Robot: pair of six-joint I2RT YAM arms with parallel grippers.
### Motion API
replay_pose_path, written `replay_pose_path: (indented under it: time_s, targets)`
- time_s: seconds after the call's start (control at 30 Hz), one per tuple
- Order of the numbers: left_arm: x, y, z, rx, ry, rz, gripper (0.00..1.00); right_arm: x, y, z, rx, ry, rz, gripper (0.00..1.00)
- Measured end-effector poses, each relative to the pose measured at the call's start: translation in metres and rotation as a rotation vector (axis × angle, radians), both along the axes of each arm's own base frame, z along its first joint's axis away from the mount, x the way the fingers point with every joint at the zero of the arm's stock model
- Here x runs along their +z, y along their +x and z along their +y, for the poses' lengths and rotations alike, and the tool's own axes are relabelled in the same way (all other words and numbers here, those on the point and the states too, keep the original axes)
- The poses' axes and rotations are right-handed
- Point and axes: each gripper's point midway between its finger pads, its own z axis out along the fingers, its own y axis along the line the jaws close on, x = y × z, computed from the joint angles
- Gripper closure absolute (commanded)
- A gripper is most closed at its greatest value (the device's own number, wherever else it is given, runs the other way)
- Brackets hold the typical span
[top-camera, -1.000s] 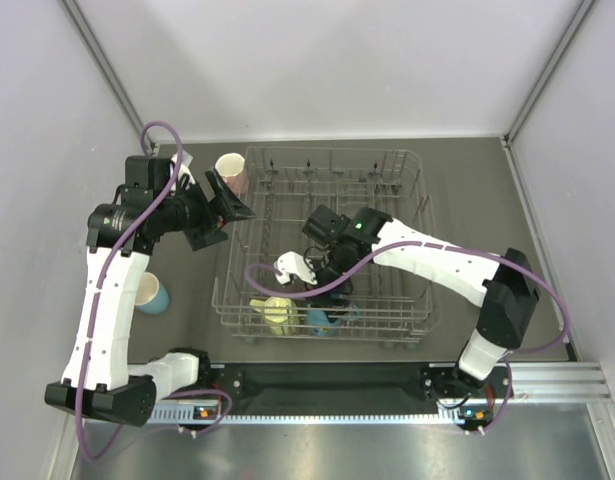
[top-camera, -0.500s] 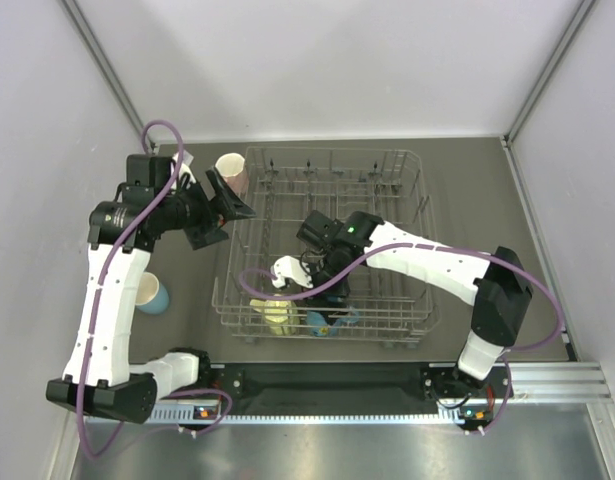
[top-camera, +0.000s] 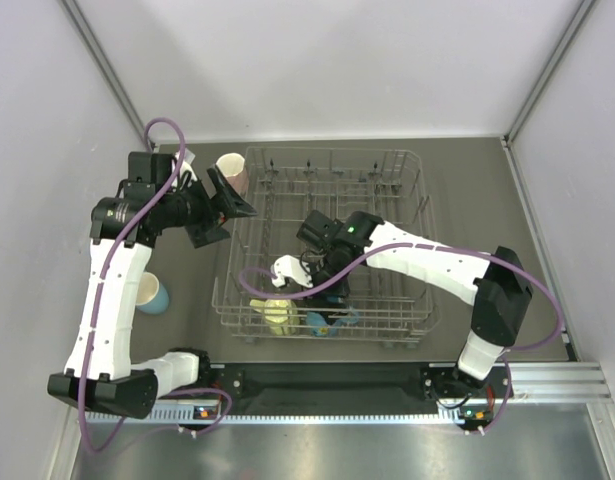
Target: Load the cups into the dish rack
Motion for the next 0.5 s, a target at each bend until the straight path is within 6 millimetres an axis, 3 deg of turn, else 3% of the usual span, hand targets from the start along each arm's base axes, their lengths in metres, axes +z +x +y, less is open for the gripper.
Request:
replay_pose_path:
  time_s: [0.17, 0.5]
  targets:
    - [-0.0007, 0.0009, 0.0002, 0.000, 0.000, 0.003, 0.08, 0.0005, 0.0021, 0.0006, -0.016, 0.004, 0.002, 0.18]
    - [0.0003, 0.0030, 0.0012, 0.006, -0.001, -0.005, 0.08, 0.0043, 0.0042, 0.0085, -0.014, 0.058, 0.025, 0.17]
